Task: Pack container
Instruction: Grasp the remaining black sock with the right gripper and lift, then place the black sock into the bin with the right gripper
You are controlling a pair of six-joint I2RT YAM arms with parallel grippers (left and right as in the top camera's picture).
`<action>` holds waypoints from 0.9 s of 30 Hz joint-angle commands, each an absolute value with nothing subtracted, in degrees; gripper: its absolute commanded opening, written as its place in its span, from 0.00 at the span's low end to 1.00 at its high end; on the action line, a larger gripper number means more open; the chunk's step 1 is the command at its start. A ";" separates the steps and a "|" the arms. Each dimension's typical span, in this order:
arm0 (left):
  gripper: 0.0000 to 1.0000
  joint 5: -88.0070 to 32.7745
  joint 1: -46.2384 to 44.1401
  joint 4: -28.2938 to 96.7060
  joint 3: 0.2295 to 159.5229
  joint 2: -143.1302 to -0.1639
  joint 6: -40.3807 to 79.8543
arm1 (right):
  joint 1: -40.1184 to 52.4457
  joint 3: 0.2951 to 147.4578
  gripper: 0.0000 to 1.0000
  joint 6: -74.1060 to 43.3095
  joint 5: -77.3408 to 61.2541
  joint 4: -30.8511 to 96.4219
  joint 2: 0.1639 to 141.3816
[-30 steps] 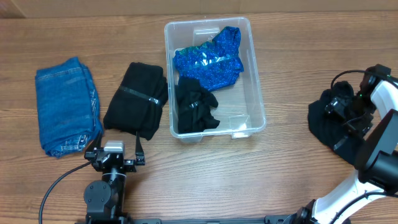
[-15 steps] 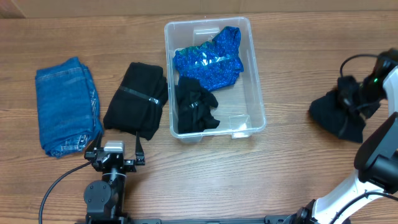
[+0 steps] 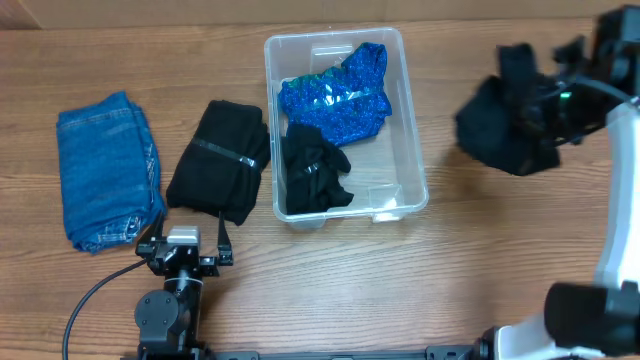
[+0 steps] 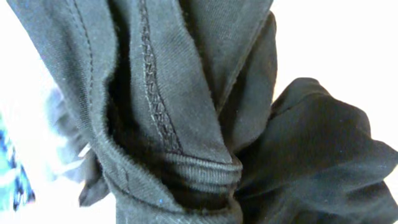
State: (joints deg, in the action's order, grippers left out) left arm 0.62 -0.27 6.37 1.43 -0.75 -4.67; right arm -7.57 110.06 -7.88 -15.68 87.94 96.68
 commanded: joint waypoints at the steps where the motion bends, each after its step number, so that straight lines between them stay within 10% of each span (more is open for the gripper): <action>1: 1.00 0.16 0.08 6.35 1.23 -0.27 -5.17 | 1.52 111.72 0.04 -7.27 -16.38 86.19 93.47; 14: 1.00 0.16 0.08 6.35 1.23 -0.27 -5.17 | 24.88 95.96 0.04 -15.27 -13.32 66.96 94.54; 27: 1.00 0.16 0.08 6.35 1.23 -0.27 -5.17 | 26.20 79.70 0.04 -14.50 -1.72 51.81 94.65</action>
State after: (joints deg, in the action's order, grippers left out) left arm 0.62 -0.27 6.37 1.43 -0.75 -4.67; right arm 26.28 80.93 -14.90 -5.93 53.45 95.00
